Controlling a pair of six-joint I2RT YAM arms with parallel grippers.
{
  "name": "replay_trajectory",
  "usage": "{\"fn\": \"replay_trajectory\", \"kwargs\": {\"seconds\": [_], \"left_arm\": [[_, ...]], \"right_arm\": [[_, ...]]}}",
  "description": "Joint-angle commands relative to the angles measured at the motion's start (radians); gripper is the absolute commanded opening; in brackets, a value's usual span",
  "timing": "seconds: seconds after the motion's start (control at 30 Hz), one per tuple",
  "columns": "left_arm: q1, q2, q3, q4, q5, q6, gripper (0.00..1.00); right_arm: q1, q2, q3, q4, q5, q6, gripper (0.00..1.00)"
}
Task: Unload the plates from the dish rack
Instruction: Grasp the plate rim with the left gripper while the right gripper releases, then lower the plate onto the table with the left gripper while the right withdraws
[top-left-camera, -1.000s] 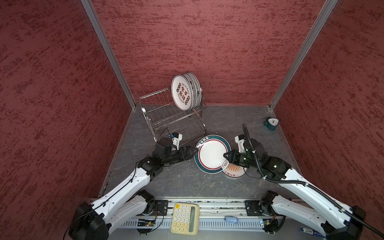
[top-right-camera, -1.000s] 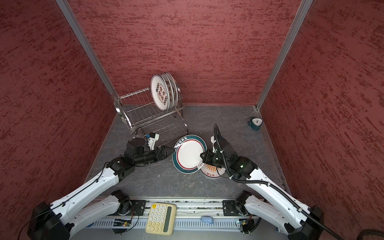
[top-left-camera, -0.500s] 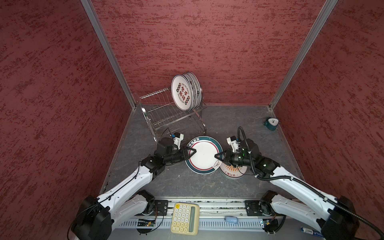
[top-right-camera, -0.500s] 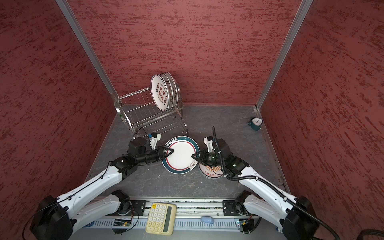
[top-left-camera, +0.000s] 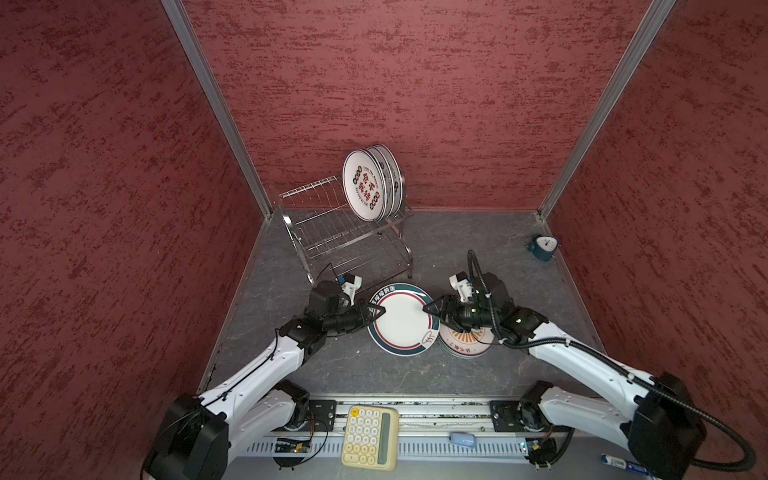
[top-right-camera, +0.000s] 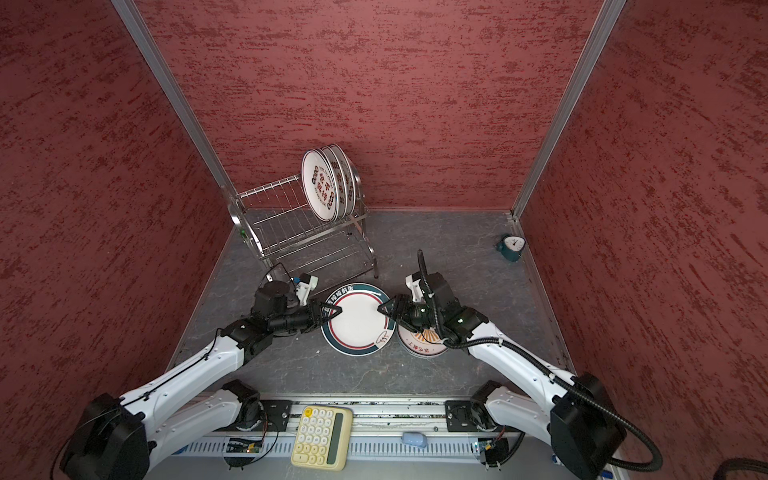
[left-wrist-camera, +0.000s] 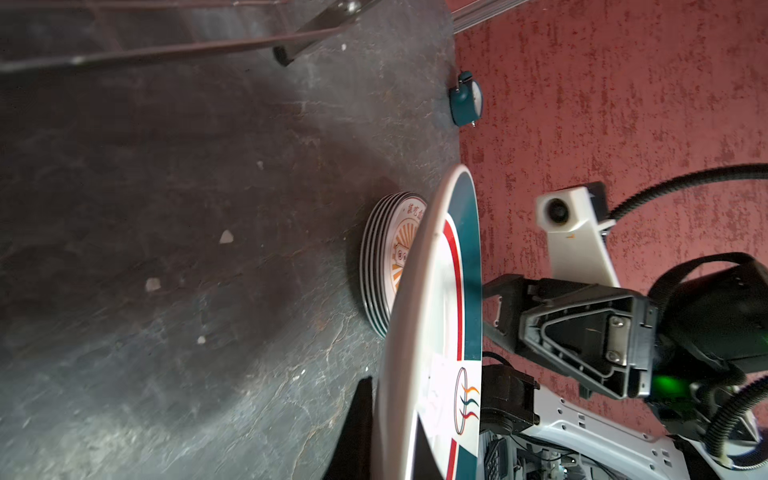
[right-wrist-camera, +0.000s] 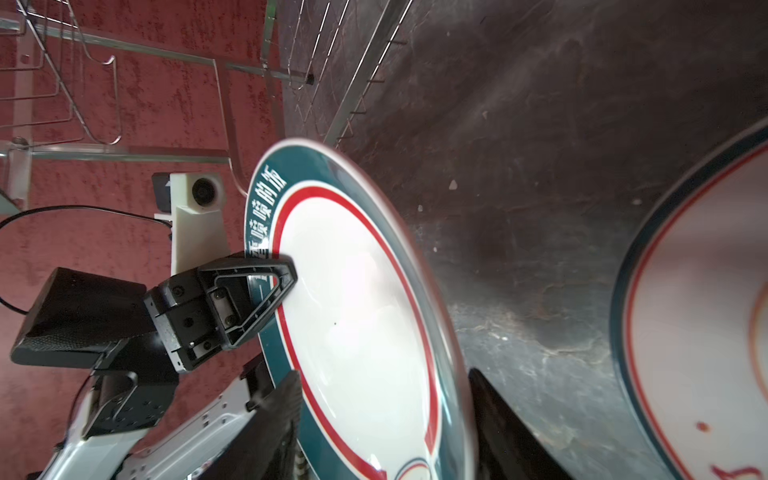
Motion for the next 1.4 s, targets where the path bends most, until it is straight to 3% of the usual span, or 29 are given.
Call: {"fn": "replay_trajectory", "kwargs": {"seconds": [0.0,0.1,0.27,0.4,0.67,0.83,0.97,1.13,1.37], "left_arm": [[0.03,-0.059,-0.023,-0.146,0.024,0.053,0.0],[0.04,-0.086,-0.036,-0.219,0.006,0.082,0.0],[0.04,-0.064,-0.069,-0.206,-0.025,0.087,0.0],[0.033,-0.031,-0.07,-0.2,-0.069,0.097,0.0],[0.004,0.072,-0.072,-0.143,-0.13,0.088,0.0],[-0.041,0.124,-0.065,-0.128,-0.19,0.071,0.11],[-0.054,0.147,-0.058,-0.141,-0.215,0.075,0.21],[-0.052,0.157,-0.053,-0.178,-0.242,0.089,0.31],[-0.022,0.145,-0.05,-0.218,-0.246,0.105,0.49]], "right_arm": [[-0.014,-0.006,0.21,-0.299,0.302,-0.155,0.7],[-0.011,0.036,0.375,-0.469,0.511,-0.249,0.7],[0.029,0.154,0.653,-0.533,0.656,-0.389,0.67],[0.14,0.328,0.965,-0.618,0.796,-0.488,0.64],[0.275,0.66,1.526,-0.698,0.865,-0.612,0.62],[0.294,0.811,1.776,-0.707,0.88,-0.65,0.6],[0.298,0.862,1.856,-0.672,0.912,-0.673,0.6],[0.289,0.868,1.854,-0.593,1.011,-0.721,0.51],[0.191,0.885,1.857,-0.606,0.937,-0.698,0.43]]}}
